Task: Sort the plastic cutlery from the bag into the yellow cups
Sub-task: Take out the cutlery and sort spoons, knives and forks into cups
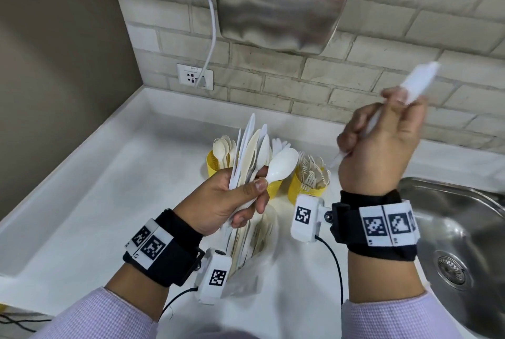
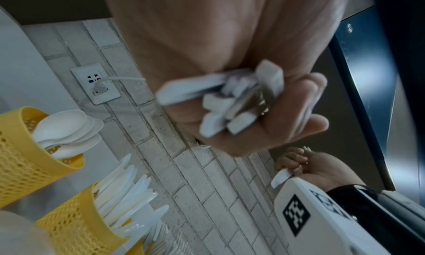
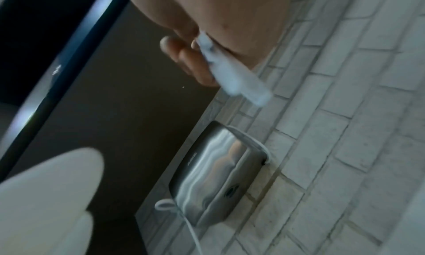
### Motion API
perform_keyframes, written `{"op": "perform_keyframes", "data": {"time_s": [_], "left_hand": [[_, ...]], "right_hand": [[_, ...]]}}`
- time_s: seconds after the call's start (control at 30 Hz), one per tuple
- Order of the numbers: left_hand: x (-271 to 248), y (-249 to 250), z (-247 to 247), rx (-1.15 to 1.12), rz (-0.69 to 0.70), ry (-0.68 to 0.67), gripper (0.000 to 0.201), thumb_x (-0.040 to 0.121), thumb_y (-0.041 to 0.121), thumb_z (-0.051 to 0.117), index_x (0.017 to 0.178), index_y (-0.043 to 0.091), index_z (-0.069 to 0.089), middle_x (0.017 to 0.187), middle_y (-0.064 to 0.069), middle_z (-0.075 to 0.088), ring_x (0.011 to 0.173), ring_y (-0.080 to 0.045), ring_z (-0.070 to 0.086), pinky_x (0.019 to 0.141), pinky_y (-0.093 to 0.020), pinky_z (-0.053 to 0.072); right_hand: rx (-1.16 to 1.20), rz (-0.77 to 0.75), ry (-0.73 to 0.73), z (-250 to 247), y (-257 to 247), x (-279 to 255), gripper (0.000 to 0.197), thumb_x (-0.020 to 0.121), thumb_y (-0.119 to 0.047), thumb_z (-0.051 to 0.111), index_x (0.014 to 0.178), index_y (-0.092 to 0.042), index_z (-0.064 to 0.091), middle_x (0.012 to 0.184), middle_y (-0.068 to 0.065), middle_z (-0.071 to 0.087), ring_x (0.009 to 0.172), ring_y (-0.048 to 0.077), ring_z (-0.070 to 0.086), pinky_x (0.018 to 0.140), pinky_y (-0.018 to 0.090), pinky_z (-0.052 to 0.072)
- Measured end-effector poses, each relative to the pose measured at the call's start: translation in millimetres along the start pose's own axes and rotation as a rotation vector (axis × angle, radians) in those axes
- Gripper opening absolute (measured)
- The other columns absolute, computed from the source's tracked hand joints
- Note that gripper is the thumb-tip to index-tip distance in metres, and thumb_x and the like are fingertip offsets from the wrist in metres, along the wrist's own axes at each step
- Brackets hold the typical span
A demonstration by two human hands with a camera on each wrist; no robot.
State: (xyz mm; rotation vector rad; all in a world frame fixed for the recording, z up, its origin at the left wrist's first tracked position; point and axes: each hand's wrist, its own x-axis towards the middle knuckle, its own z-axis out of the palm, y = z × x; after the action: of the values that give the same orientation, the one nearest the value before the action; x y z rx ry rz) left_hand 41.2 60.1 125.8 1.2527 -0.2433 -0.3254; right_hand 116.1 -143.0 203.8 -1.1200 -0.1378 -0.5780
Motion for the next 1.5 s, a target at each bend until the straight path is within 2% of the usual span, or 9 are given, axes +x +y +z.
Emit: {"op": "perform_keyframes", "data": {"time_s": [0.2,0.43,0.77,0.87,1.0,1.1,1.2,1.3,1.5], "left_hand": [[2,-1,2,-0.045,-0.009,-0.006,0.006,0.098,0.021,0.057,0.098,0.018,0.062,0.071,-0.011,0.056,0.04,-0.013,0.036,0.041,-0.02,0.034],[-1,1,1,-0.055,0.004,-0.037,0.007,0.096,0.024,0.059,0.096,0.02,0.064,0.07,-0.01,0.056,0.04,-0.012,0.036,0.041,-0.019,0.034],[-2,3,6,0.003,0.005,-0.071,0.014,0.098,0.027,0.058,0.089,0.019,0.065,0.072,-0.011,0.056,0.042,-0.013,0.036,0.042,-0.02,0.033],[-2,3,7,-0.005,0.006,-0.075,0.013,0.096,0.028,0.06,0.093,0.016,0.063,0.071,-0.011,0.056,0.041,-0.012,0.036,0.041,-0.02,0.034],[-2,6,8,0.016,0.02,-0.087,0.014,0.097,0.028,0.059,0.089,0.018,0.064,0.071,-0.011,0.056,0.04,-0.012,0.035,0.041,-0.02,0.034],[-2,7,9,0.048,0.025,-0.101,0.019,0.098,0.028,0.058,0.083,0.019,0.065,0.071,-0.011,0.056,0.04,-0.013,0.035,0.041,-0.021,0.034],[-2,8,9,0.06,0.026,-0.1,0.022,0.098,0.029,0.058,0.08,0.019,0.065,0.071,-0.011,0.057,0.04,-0.012,0.036,0.042,-0.021,0.034],[-1,7,8,0.065,0.024,-0.103,0.015,0.098,0.028,0.058,0.088,0.019,0.065,0.071,-0.01,0.057,0.04,-0.012,0.036,0.041,-0.021,0.034],[-1,6,8,0.065,0.016,-0.108,0.015,0.099,0.027,0.058,0.089,0.018,0.065,0.07,-0.008,0.058,0.04,-0.011,0.036,0.041,-0.021,0.033]], "right_hand": [[-0.268,0.359,-0.534,12,12,-15,0.017,0.098,-0.022,0.059,0.092,-0.012,0.071,0.055,-0.005,0.031,0.046,0.011,0.023,0.043,0.021,0.02],[-0.34,0.334,-0.764,27,10,-13,0.01,0.095,-0.005,0.067,0.087,-0.005,0.073,0.058,-0.011,0.056,0.055,0.009,0.043,0.055,0.019,0.038],[-0.043,0.389,-0.609,32,9,-1,0.015,0.101,-0.012,0.059,0.089,-0.015,0.067,0.054,-0.006,0.03,0.046,0.012,0.021,0.045,0.022,0.019],[-0.059,0.45,-0.696,28,11,-3,0.013,0.096,-0.021,0.06,0.094,-0.011,0.069,0.057,-0.003,0.029,0.048,0.012,0.021,0.046,0.026,0.016],[-0.131,0.551,-0.861,25,15,-11,0.018,0.093,-0.027,0.063,0.092,-0.015,0.076,0.069,0.017,0.057,0.055,0.024,0.054,0.053,0.03,0.045],[-0.093,0.573,-0.886,24,16,-14,0.019,0.096,-0.027,0.06,0.086,-0.02,0.076,0.073,0.015,0.067,0.065,0.033,0.056,0.062,0.045,0.042],[-0.099,0.512,-0.866,26,15,-13,0.028,0.103,-0.029,0.052,0.083,-0.019,0.07,0.066,0.003,0.061,0.047,0.017,0.049,0.049,0.029,0.035],[-0.033,0.481,-0.793,30,14,-7,0.033,0.107,-0.031,0.046,0.083,-0.013,0.059,0.072,0.004,0.049,0.051,0.013,0.043,0.044,0.024,0.035],[0.311,0.453,-0.504,40,4,7,0.041,0.11,-0.041,0.034,0.079,-0.016,0.045,0.068,0.004,0.047,0.06,0.019,0.046,0.065,0.034,0.048]]}}
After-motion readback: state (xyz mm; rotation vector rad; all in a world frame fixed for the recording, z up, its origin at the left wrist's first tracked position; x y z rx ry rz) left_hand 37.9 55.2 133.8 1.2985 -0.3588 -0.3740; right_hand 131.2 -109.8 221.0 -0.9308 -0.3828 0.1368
